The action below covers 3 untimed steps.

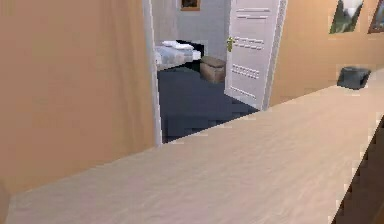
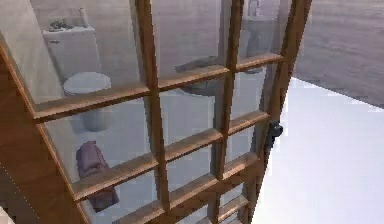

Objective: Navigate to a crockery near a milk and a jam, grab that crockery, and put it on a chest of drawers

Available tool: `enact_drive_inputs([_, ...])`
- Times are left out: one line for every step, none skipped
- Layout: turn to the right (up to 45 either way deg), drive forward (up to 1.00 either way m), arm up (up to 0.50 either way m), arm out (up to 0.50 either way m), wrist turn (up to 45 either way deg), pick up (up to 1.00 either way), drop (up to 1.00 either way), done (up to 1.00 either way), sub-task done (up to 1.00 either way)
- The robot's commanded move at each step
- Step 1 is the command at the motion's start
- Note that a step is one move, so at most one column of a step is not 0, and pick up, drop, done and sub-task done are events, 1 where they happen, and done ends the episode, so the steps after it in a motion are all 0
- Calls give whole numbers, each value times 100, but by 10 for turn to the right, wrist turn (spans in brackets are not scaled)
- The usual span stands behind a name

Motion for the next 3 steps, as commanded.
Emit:
enact_drive_inputs([-240, 0, 0, 0, 0, 0, 0, 0, 0])
enact_drive_inputs([0, 30, 0, 0, 0, 0, 0, 0, 0])
enact_drive_inputs([-60, 0, 0, 0, 0, 0, 0, 0, 0])
